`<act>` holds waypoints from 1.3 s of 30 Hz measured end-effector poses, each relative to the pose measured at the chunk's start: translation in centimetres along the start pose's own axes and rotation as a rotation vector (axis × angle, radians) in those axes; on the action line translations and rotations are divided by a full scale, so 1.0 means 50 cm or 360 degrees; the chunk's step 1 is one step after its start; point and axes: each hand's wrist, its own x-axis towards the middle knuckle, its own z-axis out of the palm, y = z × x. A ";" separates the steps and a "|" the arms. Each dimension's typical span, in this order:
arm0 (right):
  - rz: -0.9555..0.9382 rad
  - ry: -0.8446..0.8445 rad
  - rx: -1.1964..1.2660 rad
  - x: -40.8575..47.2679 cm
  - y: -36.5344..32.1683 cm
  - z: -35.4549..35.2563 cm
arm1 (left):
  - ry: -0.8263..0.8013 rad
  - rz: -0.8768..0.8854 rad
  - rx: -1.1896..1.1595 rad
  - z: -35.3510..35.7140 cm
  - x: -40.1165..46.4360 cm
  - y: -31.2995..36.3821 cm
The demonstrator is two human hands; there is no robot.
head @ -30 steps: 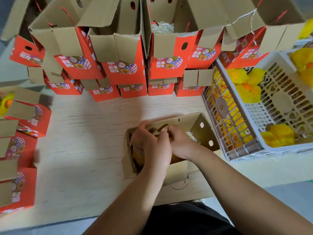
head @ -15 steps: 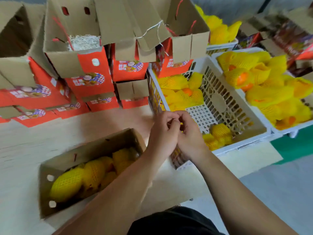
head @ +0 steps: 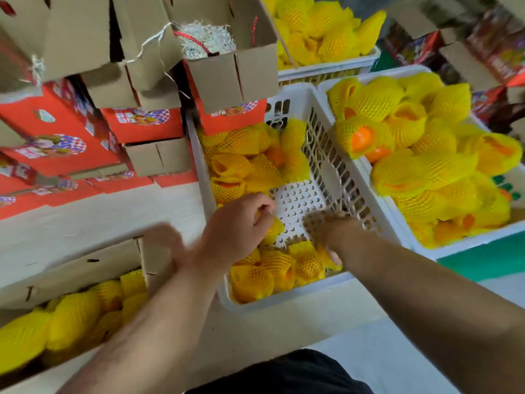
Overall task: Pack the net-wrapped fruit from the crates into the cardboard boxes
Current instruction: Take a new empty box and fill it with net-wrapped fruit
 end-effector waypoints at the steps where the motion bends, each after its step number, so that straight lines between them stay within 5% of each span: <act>1: -0.0014 -0.0016 -0.0049 0.009 -0.002 0.003 | 0.0000 -0.0014 0.0016 0.001 0.003 0.000; 8: -0.0017 -0.0479 -0.0285 0.024 -0.013 -0.006 | -0.0027 -0.0220 0.0064 0.010 0.010 -0.005; 11: 0.0022 -0.0433 -0.0157 0.004 -0.008 -0.027 | -0.0019 -0.0300 0.0084 0.011 0.007 -0.004; 16: 0.0070 0.0142 0.1081 -0.038 0.023 -0.060 | -0.0118 -0.0178 0.0317 0.015 0.009 -0.002; 21: -0.0380 -0.0144 0.2119 -0.058 -0.040 -0.073 | -0.0376 0.0036 0.0547 0.013 0.012 0.008; 26: -0.0564 -0.0123 0.2862 -0.036 -0.038 -0.084 | -0.0045 -0.0075 0.0224 0.008 0.008 -0.002; 28: -0.0517 -0.0057 0.2185 -0.030 -0.025 -0.071 | 0.0058 -0.0127 0.0161 0.010 0.007 -0.006; 31: -0.0385 -0.0418 0.0500 -0.030 -0.026 -0.021 | 0.0144 -0.0122 0.0058 0.013 0.005 -0.005; 34: -0.0327 -0.0640 0.0483 -0.045 -0.037 -0.010 | 0.0153 -0.0096 -0.0095 0.007 0.003 -0.003; 39: -0.0382 -0.0416 0.0362 -0.047 -0.043 -0.025 | 0.0195 -0.0161 -0.0196 0.008 0.000 -0.001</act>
